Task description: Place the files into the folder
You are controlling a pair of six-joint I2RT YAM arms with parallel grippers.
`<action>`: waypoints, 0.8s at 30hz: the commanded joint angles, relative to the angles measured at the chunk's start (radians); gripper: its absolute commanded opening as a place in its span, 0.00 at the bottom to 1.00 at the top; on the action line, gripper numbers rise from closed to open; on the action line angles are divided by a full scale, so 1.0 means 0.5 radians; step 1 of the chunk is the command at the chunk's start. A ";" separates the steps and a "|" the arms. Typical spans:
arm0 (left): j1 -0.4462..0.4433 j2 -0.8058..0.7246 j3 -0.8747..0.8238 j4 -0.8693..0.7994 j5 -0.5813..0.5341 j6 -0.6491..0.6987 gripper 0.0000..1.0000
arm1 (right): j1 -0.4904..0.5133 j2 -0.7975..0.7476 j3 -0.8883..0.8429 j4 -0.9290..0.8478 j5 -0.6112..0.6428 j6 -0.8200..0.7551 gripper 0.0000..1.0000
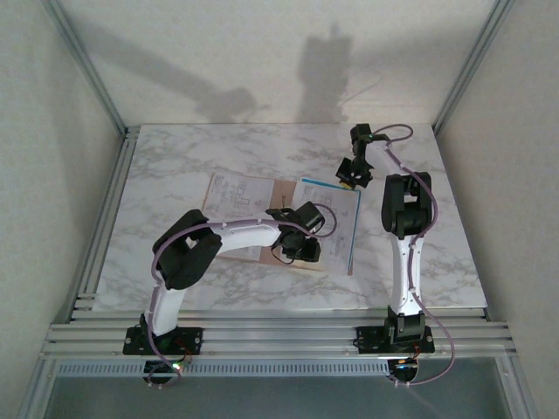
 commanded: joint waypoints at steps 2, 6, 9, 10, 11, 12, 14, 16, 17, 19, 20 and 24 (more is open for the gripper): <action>0.047 0.054 0.070 -0.040 -0.085 -0.007 0.31 | 0.011 0.006 -0.083 -0.048 0.004 -0.037 0.00; 0.071 0.078 0.094 -0.029 -0.066 -0.001 0.31 | 0.013 -0.023 -0.141 -0.013 -0.008 -0.029 0.00; 0.074 0.096 0.104 -0.021 -0.050 0.004 0.31 | 0.011 -0.026 -0.140 -0.013 -0.009 -0.035 0.00; 0.074 0.101 0.102 -0.018 -0.046 0.004 0.31 | 0.011 -0.026 -0.135 -0.016 -0.008 -0.037 0.00; 0.075 0.101 0.104 -0.012 -0.037 0.003 0.31 | 0.012 -0.027 -0.129 -0.021 -0.005 -0.043 0.00; 0.074 0.102 0.102 -0.007 -0.027 0.002 0.31 | 0.012 -0.029 -0.119 -0.025 -0.004 -0.047 0.00; 0.074 0.101 0.102 0.009 -0.009 -0.004 0.31 | 0.012 -0.029 -0.090 -0.038 0.001 -0.050 0.00; 0.074 0.107 0.113 0.013 0.001 -0.008 0.31 | 0.008 -0.038 -0.053 -0.048 0.015 -0.047 0.00; 0.074 0.108 0.121 0.015 0.004 -0.009 0.31 | 0.005 -0.047 -0.036 -0.052 0.020 -0.042 0.00; 0.074 0.100 0.132 0.008 0.001 -0.017 0.31 | -0.002 -0.075 0.008 -0.050 0.017 -0.021 0.02; 0.074 0.095 0.137 0.007 -0.004 -0.020 0.32 | -0.008 -0.090 0.031 -0.054 0.017 -0.015 0.04; 0.074 0.051 0.130 0.008 -0.004 -0.040 0.33 | -0.041 -0.158 0.134 -0.077 0.022 0.040 0.12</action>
